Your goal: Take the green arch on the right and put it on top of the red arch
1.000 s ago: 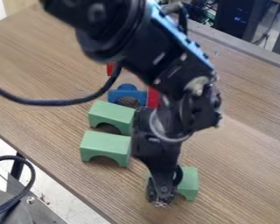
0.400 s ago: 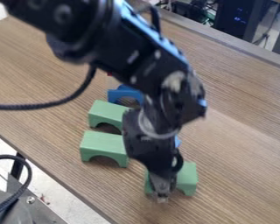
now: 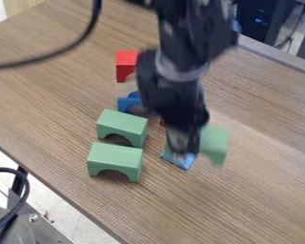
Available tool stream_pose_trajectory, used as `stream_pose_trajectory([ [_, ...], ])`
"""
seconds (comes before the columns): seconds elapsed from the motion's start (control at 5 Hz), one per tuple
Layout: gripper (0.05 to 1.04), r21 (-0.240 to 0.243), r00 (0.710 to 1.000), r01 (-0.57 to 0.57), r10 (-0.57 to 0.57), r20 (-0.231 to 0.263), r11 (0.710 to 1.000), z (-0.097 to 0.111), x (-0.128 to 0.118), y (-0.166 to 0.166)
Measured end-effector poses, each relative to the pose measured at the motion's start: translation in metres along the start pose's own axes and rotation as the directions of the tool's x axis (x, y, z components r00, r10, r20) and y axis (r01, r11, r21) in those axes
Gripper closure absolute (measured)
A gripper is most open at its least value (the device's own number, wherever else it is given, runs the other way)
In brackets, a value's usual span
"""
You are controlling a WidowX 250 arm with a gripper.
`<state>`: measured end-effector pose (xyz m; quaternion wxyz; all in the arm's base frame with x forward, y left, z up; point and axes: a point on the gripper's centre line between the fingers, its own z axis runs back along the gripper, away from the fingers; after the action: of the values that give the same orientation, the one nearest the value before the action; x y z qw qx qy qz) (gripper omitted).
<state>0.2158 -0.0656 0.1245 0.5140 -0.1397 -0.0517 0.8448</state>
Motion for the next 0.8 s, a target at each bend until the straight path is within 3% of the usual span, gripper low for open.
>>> stream_pose_trajectory([
  [0.2, 0.547, 0.016, 0.997, 0.066, -0.065, -0.034, 0.998, 0.035, 0.002, -0.020],
  [0.4, 0.547, 0.026, 0.994, 0.096, -0.094, -0.058, 0.995, 0.057, 0.008, -0.037],
  [0.6, 0.547, 0.034, 0.992, 0.115, -0.114, -0.048, 0.993, 0.068, 0.017, -0.052],
  [0.8, 0.547, 0.040, 0.995, 0.086, -0.084, -0.046, 0.996, 0.065, 0.026, -0.071],
])
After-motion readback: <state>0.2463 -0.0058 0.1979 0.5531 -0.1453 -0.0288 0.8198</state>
